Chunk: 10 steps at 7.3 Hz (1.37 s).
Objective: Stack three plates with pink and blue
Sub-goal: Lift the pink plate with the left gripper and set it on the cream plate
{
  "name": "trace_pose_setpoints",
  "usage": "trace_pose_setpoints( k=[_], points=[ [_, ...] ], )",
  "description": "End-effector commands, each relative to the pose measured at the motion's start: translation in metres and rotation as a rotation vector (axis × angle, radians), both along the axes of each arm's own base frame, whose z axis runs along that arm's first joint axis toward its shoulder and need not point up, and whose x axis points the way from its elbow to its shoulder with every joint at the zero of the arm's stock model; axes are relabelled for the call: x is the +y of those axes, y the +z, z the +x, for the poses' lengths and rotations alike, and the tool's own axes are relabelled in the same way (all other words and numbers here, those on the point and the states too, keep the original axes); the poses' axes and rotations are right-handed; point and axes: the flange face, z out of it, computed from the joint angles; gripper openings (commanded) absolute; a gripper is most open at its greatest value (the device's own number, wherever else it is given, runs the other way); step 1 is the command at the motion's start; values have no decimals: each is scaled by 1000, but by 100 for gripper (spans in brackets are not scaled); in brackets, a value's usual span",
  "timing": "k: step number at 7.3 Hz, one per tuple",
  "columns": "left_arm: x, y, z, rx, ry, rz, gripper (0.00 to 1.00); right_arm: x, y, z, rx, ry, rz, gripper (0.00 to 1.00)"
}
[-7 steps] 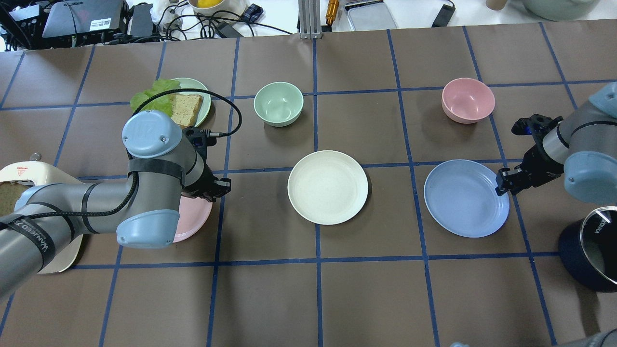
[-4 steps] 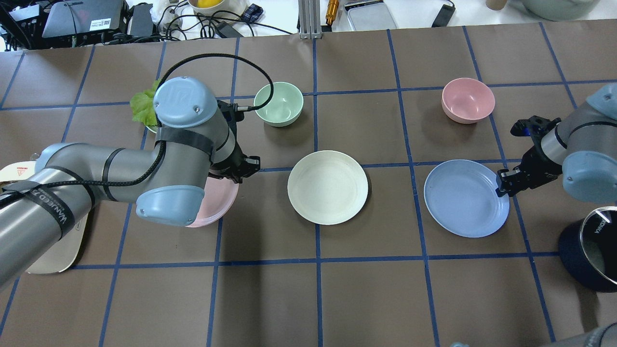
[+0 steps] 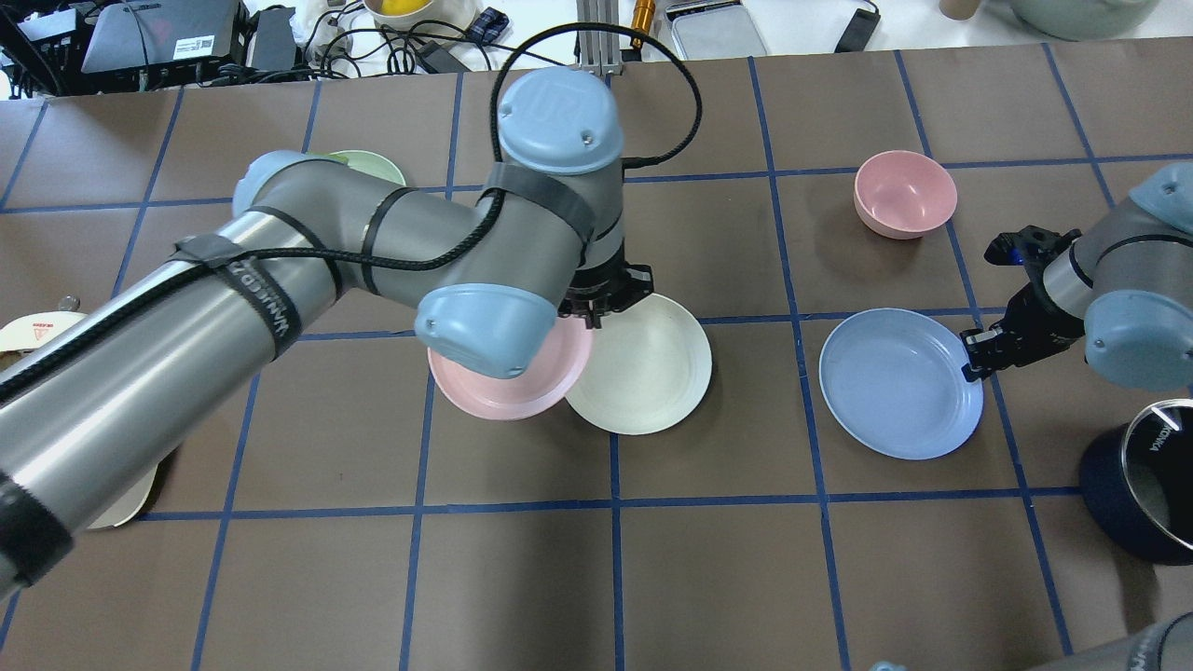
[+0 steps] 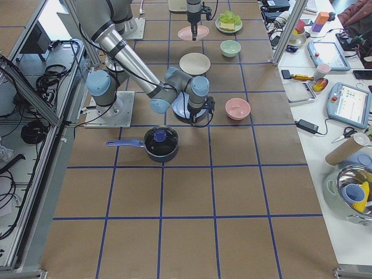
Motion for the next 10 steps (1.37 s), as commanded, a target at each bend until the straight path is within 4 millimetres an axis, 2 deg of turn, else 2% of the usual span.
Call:
trace_pose_setpoints(
  k=[1,3,5,7,8,9,10],
  points=[
    [0,-26,-62,-1,44,13,0,-4,4,-2,3,1,-10,2],
    [26,-65,-108,-4,28,4,0,-14,16,-8,20,4,-27,0],
    [20,-79,-113,-1,31,-2,0,-19,23,-11,25,4,-36,0],
    [16,-81,-116,13,29,-22,0,-21,25,-12,19,3,-32,0],
    [15,-87,-116,6,24,-18,26,-27,34,-15,13,3,-24,0],
    [11,-90,-115,4,22,-15,42,-34,45,-17,-19,-1,-3,0],
    [8,-81,-113,11,25,-28,75,-42,49,-21,-30,-2,13,0]
  ],
)
